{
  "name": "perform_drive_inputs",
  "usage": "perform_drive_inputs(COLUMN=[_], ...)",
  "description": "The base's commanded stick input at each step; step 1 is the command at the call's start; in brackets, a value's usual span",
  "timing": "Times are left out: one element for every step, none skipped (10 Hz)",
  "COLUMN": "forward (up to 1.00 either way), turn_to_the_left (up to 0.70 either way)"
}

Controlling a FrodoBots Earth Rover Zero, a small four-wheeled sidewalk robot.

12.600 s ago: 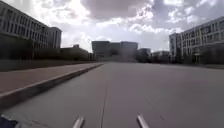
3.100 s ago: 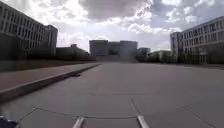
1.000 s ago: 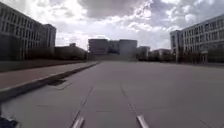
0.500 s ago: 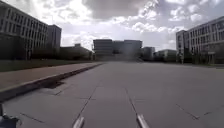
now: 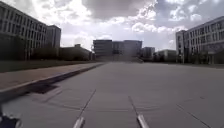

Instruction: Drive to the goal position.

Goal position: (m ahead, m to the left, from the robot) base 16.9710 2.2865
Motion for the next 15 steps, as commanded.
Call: perform_drive_inputs(forward=[0.7,0.7,0.7,0.7,0.7,0.7,0.7,0.7,0.7,0.7,0.7,0.7,0.7,0.7,0.7], turn_to_the_left=[0.0,0.0,0.0,0.0,0.0,0.0,0.0,0.0,0.0,0.0,0.0,0.0,0.0,0.0,0.0])
